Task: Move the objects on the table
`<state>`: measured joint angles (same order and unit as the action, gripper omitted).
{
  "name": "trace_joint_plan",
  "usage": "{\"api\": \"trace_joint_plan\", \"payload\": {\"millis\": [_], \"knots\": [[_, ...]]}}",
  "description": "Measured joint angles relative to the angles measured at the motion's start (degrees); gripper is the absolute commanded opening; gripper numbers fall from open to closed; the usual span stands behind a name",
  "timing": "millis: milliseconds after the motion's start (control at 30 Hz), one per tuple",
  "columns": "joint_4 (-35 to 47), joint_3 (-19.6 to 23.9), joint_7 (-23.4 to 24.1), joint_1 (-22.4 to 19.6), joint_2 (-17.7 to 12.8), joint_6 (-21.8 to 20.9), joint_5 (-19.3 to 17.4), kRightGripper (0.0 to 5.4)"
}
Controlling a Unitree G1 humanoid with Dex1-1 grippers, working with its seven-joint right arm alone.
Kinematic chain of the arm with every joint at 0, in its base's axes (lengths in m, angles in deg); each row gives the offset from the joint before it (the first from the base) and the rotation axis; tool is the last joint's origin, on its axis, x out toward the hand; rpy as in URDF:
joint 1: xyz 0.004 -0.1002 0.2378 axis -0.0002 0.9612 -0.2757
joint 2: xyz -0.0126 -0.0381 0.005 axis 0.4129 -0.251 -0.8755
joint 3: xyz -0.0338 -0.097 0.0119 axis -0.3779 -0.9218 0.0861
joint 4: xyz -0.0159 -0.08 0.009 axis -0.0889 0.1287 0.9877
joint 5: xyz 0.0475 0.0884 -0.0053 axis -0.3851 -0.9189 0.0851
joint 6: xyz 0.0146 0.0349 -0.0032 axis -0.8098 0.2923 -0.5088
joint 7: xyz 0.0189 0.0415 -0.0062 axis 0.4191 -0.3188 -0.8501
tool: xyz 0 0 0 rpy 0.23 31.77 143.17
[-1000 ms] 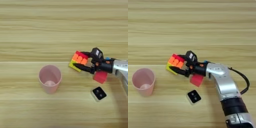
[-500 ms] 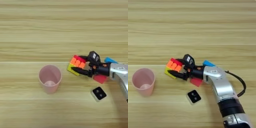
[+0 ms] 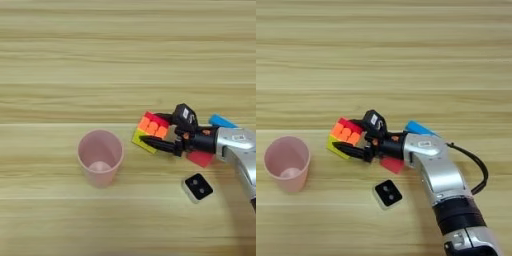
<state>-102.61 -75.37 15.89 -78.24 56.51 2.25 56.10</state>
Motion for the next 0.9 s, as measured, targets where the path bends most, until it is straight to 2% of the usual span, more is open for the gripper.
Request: {"api": "trace_joint_plan", "payload": {"millis": [133, 167, 533, 900], "knots": [[-0.27, -0.01, -0.05, -0.11, 0.11, -0.04, 0.02, 3.34], [-0.28, -0.02, -0.05, -0.11, 0.11, -0.04, 0.03, 3.63], [-0.87, -0.44, -0.18, -0.09, 0.13, 0.14, 0.43, 5.33], [1.02, 0.41, -0.87, -0.09, 0.21, 0.39, -0.88, 5.38]]}}
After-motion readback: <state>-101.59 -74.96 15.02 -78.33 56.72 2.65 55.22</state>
